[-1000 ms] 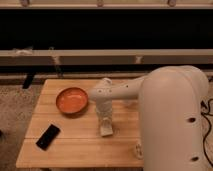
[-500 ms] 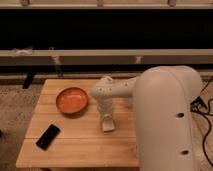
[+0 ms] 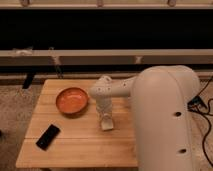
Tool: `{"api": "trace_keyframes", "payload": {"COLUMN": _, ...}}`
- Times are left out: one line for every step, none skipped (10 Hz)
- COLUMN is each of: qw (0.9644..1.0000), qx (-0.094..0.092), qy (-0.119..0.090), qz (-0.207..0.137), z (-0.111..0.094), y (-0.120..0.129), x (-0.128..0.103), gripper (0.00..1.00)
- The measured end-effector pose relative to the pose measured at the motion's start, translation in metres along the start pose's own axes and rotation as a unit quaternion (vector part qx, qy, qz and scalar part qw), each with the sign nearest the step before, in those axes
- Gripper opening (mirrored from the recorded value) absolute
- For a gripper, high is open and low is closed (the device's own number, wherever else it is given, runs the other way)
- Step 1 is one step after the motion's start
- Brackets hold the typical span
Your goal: Wipe the white sponge on the table
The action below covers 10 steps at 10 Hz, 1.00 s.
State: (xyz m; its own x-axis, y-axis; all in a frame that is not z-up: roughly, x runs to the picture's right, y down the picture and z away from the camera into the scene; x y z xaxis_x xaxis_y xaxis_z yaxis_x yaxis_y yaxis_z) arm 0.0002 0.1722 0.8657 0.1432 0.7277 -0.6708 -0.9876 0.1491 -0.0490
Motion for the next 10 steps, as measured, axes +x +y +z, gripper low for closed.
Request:
{"api": "trace_keyframes", "payload": {"qw": 0.9999, "qx": -0.008, "qy": -0.006, "qz": -0.014, "z": -0.002, "y": 0.012, "x": -0.003, "gripper": 0.00}}
{"api": "trace_keyframes", "payload": {"qw": 0.9994, "qx": -0.018, "qy": -0.012, "qz": -0.028, "z": -0.007, "y": 0.030, "x": -0.008, "gripper": 0.00}}
{"api": "trace_keyframes", "payload": {"qw": 0.9986, "qx": -0.027, "qy": -0.017, "qz": -0.042, "z": -0.011, "y": 0.048, "x": -0.013, "gripper": 0.00}}
{"api": "trace_keyframes", "payload": {"qw": 0.9976, "qx": -0.037, "qy": -0.021, "qz": -0.055, "z": -0.016, "y": 0.065, "x": -0.016, "gripper": 0.00}}
{"api": "trace_keyframes", "payload": {"qw": 0.9961, "qx": -0.049, "qy": -0.024, "qz": -0.070, "z": -0.020, "y": 0.083, "x": -0.016, "gripper": 0.00}}
{"api": "trace_keyframes", "payload": {"qw": 0.9949, "qx": -0.056, "qy": -0.022, "qz": -0.081, "z": -0.021, "y": 0.092, "x": -0.012, "gripper": 0.00}}
{"api": "trace_keyframes", "payload": {"qw": 0.9940, "qx": -0.060, "qy": -0.019, "qz": -0.090, "z": -0.021, "y": 0.100, "x": -0.006, "gripper": 0.00}}
{"api": "trace_keyframes", "payload": {"qw": 0.9931, "qx": -0.065, "qy": -0.014, "qz": -0.097, "z": -0.022, "y": 0.104, "x": 0.003, "gripper": 0.00}}
{"api": "trace_keyframes", "payload": {"qw": 0.9925, "qx": -0.068, "qy": -0.008, "qz": -0.101, "z": -0.023, "y": 0.104, "x": 0.016, "gripper": 0.00}}
{"api": "trace_keyframes", "payload": {"qw": 0.9924, "qx": -0.069, "qy": -0.006, "qz": -0.101, "z": -0.024, "y": 0.105, "x": 0.022, "gripper": 0.00}}
